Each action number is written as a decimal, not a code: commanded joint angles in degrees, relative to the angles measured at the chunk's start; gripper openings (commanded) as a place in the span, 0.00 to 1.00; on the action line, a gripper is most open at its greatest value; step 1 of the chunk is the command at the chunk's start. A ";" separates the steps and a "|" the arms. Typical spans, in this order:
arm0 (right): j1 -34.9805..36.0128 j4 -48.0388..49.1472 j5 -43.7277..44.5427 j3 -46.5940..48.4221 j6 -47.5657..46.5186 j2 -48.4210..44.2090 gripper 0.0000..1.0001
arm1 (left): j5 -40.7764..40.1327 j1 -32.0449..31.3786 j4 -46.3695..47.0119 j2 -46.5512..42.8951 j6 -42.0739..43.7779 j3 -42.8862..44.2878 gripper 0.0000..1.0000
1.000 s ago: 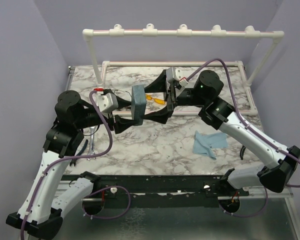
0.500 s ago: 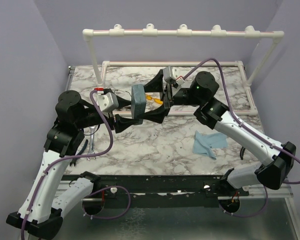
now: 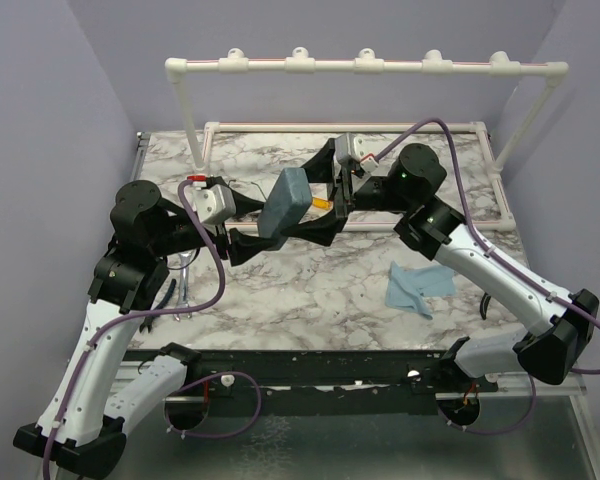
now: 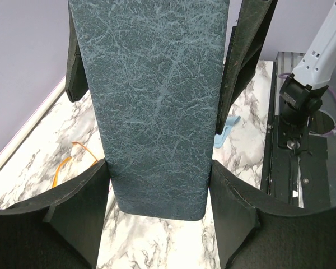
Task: Organize the sunglasses
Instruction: Open the sunglasses case at the center of the board.
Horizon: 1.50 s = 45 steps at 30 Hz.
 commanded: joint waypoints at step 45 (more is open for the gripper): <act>1.78 -9.28 -9.64 8.18 -5.85 5.22 0.14 | -0.85 -0.58 2.79 -0.41 -3.21 -1.89 0.79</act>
